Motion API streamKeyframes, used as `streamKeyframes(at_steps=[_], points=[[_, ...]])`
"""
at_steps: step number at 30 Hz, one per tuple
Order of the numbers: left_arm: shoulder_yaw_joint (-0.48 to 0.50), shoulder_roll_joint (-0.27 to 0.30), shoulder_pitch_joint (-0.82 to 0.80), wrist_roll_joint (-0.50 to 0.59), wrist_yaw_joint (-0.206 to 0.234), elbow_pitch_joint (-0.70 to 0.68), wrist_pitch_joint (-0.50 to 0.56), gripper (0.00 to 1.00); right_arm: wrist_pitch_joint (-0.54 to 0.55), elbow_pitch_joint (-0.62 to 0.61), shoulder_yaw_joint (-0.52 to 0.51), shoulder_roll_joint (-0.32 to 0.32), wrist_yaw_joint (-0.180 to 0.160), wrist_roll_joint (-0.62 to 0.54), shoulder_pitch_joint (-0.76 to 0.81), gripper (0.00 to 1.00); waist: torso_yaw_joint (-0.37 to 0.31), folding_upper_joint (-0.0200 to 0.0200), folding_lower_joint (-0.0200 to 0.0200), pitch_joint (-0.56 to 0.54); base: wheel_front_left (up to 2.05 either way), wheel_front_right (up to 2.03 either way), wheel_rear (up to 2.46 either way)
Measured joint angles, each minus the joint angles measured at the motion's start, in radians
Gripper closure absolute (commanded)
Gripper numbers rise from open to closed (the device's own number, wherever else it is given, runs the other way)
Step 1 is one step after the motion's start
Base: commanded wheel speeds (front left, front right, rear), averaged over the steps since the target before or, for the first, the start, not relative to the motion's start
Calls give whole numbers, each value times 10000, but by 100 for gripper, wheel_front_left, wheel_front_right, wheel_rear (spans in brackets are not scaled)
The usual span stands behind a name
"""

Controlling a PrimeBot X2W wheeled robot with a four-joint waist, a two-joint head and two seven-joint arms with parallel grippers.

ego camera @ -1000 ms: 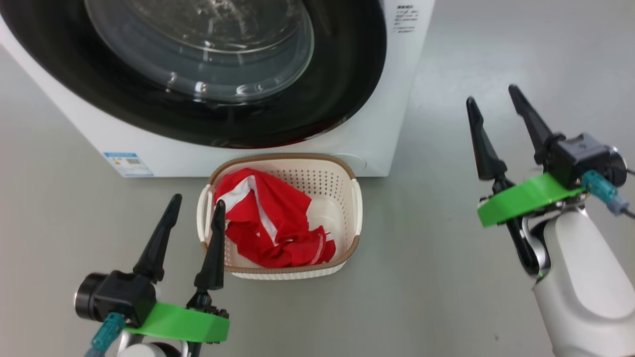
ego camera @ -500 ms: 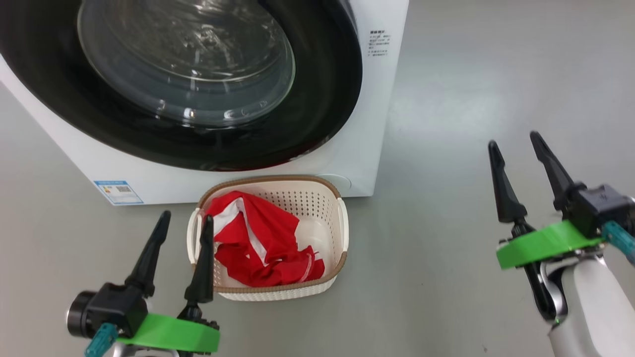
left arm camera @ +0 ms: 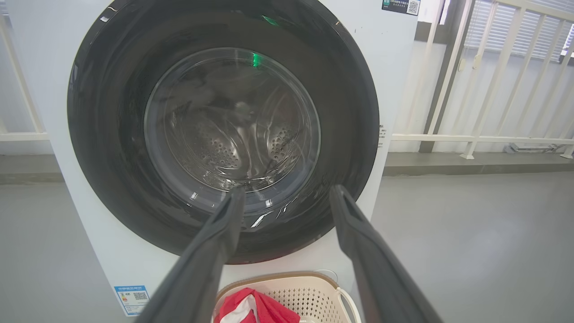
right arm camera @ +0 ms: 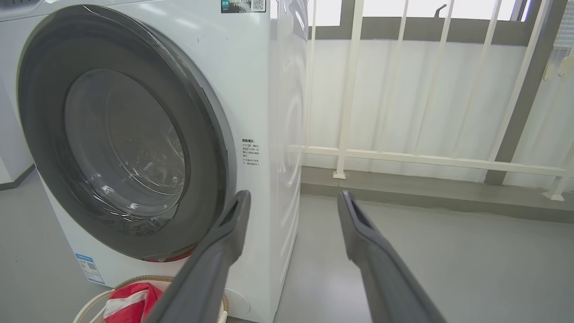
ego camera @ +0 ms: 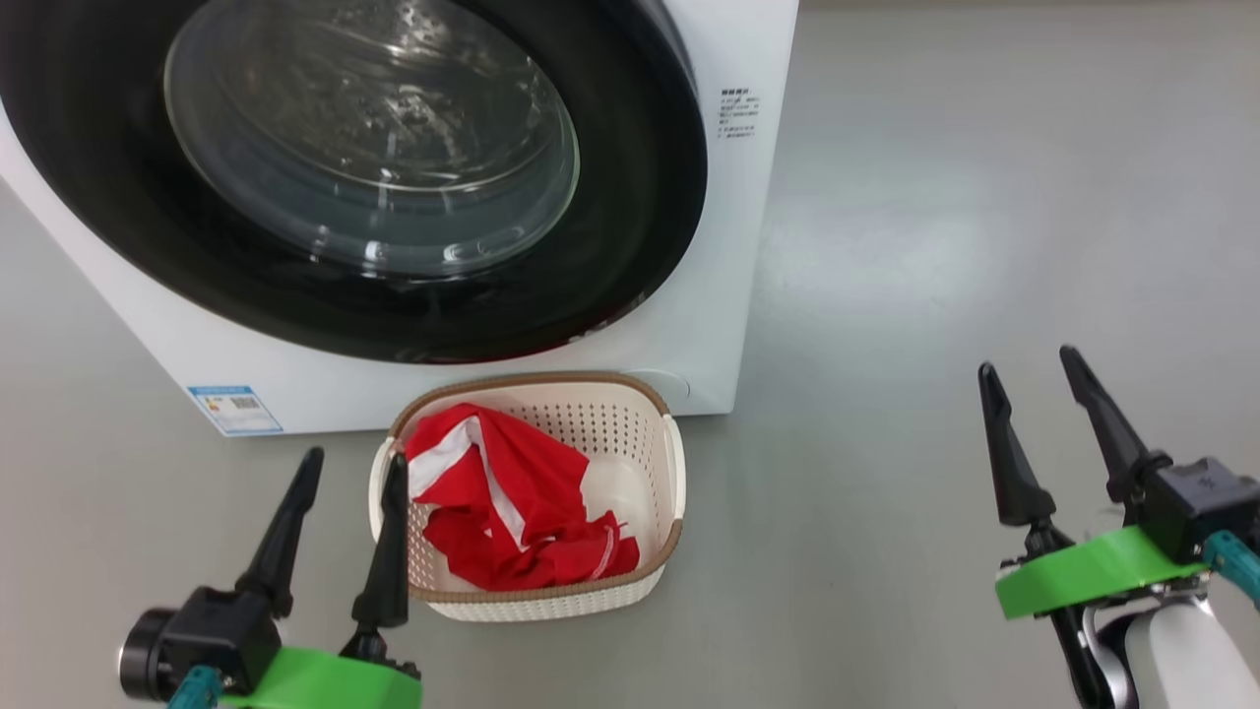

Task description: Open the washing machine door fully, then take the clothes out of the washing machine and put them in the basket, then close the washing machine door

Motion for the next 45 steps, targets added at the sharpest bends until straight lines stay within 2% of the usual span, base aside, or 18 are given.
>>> streamKeyframes(at_steps=[18,40,41,45], points=[[29,13,869,105,-12,541,0,0,0,-723,12,217,0,-167,1802,0,21,0,0,-1186,0,0,0],[276,15,1152,6,15,637,0,0,0,-1055,-198,280,0,-295,2243,0,-44,0,0,-1175,0,0,0],[270,10,1179,0,13,685,4,100,2,-1014,-192,286,4,-291,2242,100,-56,0,0,-1175,0,0,0],[240,-42,1474,-12,13,1191,77,100,10,-443,-196,416,4,-286,2264,100,-58,0,0,-1173,0,0,0]])
